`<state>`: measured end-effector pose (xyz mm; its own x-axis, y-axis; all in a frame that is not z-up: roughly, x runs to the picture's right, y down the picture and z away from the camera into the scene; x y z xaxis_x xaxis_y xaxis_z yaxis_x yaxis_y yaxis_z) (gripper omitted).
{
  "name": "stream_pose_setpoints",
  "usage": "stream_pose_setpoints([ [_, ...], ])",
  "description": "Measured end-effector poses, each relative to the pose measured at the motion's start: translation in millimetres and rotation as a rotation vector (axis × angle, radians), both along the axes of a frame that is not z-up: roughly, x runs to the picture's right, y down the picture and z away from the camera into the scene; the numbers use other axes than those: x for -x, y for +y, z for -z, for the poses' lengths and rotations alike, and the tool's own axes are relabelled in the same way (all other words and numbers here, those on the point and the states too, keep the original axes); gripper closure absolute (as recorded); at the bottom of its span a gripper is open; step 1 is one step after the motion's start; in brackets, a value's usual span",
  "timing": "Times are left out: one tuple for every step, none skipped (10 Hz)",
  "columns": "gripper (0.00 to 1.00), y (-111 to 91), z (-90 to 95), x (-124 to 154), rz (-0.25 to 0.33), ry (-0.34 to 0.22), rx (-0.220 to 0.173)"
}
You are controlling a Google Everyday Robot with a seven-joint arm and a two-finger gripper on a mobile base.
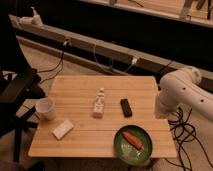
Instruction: Push the eraser across the table
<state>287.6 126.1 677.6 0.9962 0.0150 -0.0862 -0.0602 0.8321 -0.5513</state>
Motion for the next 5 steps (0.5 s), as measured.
stream_pose_setpoints([
  [0.71,0.6,-2.6,-2.2,0.004,0.005,0.001],
  [0.77,2.1,-3.4,-4.6,-0.003,0.002,0.003],
  [0.87,0.2,-3.2,-4.5,-0.011,-0.001,0.005],
  [0.95,-4.7,-8.5,-2.5,-0.039,-0.021,0.008],
  [1.0,-9.0,-18.8,-6.7,-0.084,-0.046,0.014],
])
